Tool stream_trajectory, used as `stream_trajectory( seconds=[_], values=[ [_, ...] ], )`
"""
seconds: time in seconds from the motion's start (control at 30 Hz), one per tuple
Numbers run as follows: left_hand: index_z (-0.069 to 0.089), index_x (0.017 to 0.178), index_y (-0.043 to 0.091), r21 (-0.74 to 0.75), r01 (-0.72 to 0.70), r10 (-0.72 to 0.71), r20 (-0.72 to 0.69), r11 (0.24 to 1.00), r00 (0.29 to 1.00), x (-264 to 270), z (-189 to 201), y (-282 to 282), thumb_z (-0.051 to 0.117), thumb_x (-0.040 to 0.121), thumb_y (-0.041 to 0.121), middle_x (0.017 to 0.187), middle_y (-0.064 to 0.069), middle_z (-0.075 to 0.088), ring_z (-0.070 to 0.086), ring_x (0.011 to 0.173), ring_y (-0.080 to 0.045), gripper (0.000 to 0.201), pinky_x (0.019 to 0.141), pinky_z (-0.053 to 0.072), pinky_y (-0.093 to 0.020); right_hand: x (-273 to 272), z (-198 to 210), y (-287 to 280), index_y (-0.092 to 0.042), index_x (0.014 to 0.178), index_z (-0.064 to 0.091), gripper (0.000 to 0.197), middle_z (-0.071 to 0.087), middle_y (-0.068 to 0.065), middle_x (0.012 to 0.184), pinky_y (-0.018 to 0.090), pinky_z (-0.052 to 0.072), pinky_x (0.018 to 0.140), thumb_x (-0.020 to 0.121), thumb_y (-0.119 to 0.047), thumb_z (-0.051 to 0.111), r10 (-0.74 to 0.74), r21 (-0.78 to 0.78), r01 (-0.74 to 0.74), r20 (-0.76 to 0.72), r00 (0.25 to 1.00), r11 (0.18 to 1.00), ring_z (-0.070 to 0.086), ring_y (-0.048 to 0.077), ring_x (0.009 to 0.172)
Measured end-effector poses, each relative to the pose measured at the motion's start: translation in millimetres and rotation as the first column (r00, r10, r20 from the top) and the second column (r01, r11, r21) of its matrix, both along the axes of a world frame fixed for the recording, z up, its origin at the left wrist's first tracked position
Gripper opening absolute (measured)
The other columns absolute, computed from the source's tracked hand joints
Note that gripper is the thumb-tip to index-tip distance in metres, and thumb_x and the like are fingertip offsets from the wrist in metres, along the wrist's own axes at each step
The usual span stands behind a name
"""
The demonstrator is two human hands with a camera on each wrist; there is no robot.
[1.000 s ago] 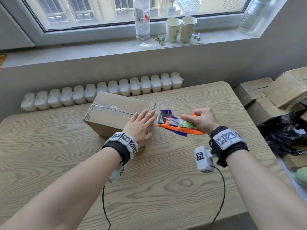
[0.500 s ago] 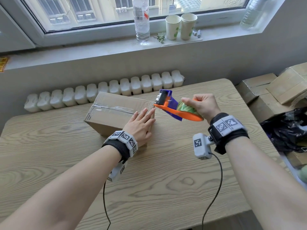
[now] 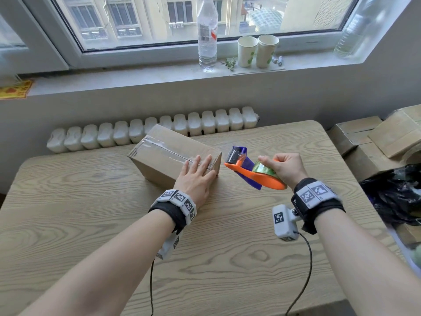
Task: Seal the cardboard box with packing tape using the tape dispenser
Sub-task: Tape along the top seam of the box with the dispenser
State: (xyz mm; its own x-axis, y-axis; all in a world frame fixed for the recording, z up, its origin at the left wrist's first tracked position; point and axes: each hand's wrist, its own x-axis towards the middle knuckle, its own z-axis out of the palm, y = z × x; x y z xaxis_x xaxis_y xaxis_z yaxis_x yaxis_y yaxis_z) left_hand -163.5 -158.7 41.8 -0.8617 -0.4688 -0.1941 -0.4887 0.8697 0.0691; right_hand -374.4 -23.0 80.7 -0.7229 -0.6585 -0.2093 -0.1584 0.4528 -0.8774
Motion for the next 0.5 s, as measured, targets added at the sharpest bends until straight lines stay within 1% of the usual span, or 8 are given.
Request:
stream_trajectory(
  seconds=[0.07,0.17,0.2,0.23,0.27,0.3,0.37,0.5],
  values=[
    [0.041,0.127,0.027,-0.005,-0.020,0.020,0.004,1.000,1.000,-3.4,-3.2,2.4,0.044,0.092,0.030,0.160,-0.002,-0.005,-0.004,0.147,-0.031,0.036,0.119,0.002,-0.053,1.6,-3.0,2.8,-0.012,0.049,0.045,0.044,0.045,0.006,0.055,0.016,0.036,0.042,0.075,-0.029,0.075,-0.003,0.011,0.003,0.009,1.000,1.000,0.041,0.015,0.049],
    [0.052,0.117,0.031,-0.014,-0.030,0.030,0.011,0.999,0.999,-3.4,-7.0,3.2,0.044,0.092,0.030,0.160,-0.001,-0.009,-0.007,0.147,-0.032,0.026,0.118,-0.001,-0.054,2.0,-6.1,6.1,-0.012,0.047,0.044,0.045,0.045,0.005,0.053,0.022,0.037,0.047,0.075,-0.028,0.076,-0.012,0.015,0.012,0.003,1.000,1.000,0.041,0.014,0.048],
    [0.052,0.118,0.033,-0.014,-0.026,0.026,0.015,1.000,1.000,-2.8,-7.6,2.4,0.044,0.092,0.030,0.160,0.000,-0.010,-0.007,0.147,-0.032,0.027,0.118,-0.001,-0.054,1.8,-6.8,6.7,-0.012,0.047,0.045,0.045,0.045,0.004,0.051,0.023,0.037,0.048,0.075,-0.029,0.076,-0.018,0.018,0.018,-0.002,1.000,1.000,0.042,0.014,0.047],
    [0.048,0.123,0.036,-0.014,-0.018,0.018,0.020,1.000,1.000,-2.1,-8.1,1.1,0.042,0.092,0.031,0.160,0.000,-0.010,-0.007,0.147,-0.032,0.032,0.118,-0.001,-0.054,1.5,-7.1,7.4,-0.012,0.046,0.045,0.045,0.045,0.003,0.050,0.023,0.037,0.048,0.075,-0.029,0.076,-0.023,0.018,0.023,-0.006,1.000,1.000,0.042,0.012,0.045],
    [0.039,0.132,0.039,-0.012,-0.010,0.010,0.021,1.000,1.000,-1.5,-8.1,-0.3,0.040,0.093,0.031,0.160,0.000,-0.010,-0.007,0.147,-0.032,0.039,0.118,0.000,-0.054,1.5,-7.1,7.4,-0.013,0.046,0.044,0.046,0.045,0.002,0.049,0.023,0.037,0.048,0.074,-0.029,0.076,-0.025,0.016,0.025,-0.008,1.000,1.000,0.041,0.011,0.044],
    [0.025,0.140,0.041,-0.009,-0.005,0.006,0.019,1.000,1.000,-0.9,-7.4,-1.5,0.038,0.095,0.031,0.160,0.001,-0.010,-0.006,0.147,-0.031,0.048,0.118,0.000,-0.053,1.5,-6.9,7.4,-0.013,0.045,0.044,0.046,0.045,0.001,0.048,0.023,0.037,0.048,0.075,-0.029,0.076,-0.025,0.014,0.025,-0.006,1.000,1.000,0.041,0.011,0.044],
    [0.002,0.145,0.039,-0.001,-0.008,0.008,0.015,1.000,1.000,0.0,-4.0,-2.2,0.034,0.095,0.028,0.160,0.003,-0.008,-0.005,0.147,-0.029,0.061,0.118,0.001,-0.052,1.9,-7.4,7.4,-0.014,0.044,0.043,0.047,0.043,0.000,0.046,0.023,0.036,0.048,0.074,-0.028,0.077,-0.030,0.007,0.030,-0.006,1.000,1.000,0.040,0.012,0.044],
    [-0.009,0.146,0.032,0.061,-0.023,0.023,0.011,0.998,1.000,4.8,7.1,-2.5,0.041,0.085,0.010,0.160,0.009,-0.003,-0.005,0.148,-0.021,0.081,0.119,-0.002,-0.052,4.6,-7.7,8.8,-0.014,0.043,0.042,0.049,0.043,0.001,0.047,0.024,0.036,0.050,0.074,-0.029,0.077,-0.037,0.008,0.037,-0.020,0.999,0.999,0.040,0.013,0.047]
  ],
)
